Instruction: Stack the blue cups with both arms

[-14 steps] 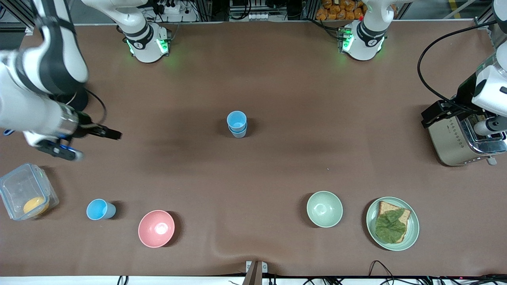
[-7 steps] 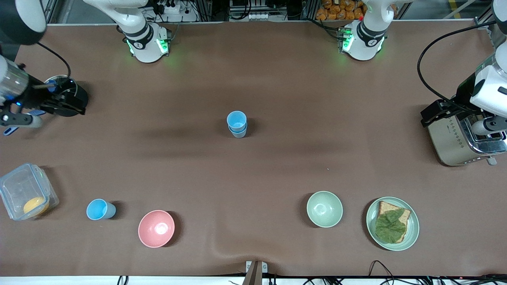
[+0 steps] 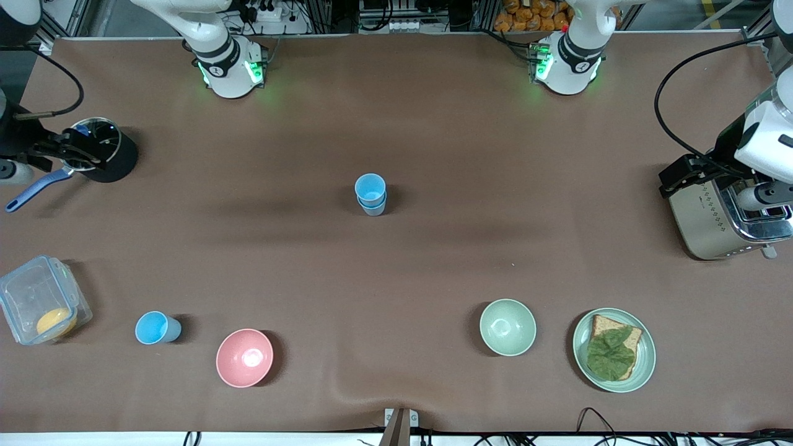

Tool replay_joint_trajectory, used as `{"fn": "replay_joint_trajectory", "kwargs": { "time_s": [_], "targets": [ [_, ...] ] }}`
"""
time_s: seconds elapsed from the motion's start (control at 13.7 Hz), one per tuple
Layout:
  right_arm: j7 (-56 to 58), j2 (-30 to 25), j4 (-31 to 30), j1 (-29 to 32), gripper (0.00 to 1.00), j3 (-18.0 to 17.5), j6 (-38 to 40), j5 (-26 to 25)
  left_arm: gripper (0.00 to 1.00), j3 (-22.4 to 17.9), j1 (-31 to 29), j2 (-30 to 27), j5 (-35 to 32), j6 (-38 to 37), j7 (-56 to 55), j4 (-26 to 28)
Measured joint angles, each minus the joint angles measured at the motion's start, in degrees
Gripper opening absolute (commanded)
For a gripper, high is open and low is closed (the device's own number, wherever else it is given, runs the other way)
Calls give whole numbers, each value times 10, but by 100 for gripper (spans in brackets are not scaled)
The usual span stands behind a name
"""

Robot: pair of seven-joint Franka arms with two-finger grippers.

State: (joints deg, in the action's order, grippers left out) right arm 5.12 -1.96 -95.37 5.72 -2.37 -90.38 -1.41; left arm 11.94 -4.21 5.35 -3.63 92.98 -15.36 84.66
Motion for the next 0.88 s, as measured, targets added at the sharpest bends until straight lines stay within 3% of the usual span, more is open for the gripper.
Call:
{"fn": "replay_joint_trajectory", "kwargs": {
  "time_s": [0.88],
  "targets": [
    [12,0,32,21,100,1,50,0,100,13,-9,-10,10,-14,59,13]
  ]
}}
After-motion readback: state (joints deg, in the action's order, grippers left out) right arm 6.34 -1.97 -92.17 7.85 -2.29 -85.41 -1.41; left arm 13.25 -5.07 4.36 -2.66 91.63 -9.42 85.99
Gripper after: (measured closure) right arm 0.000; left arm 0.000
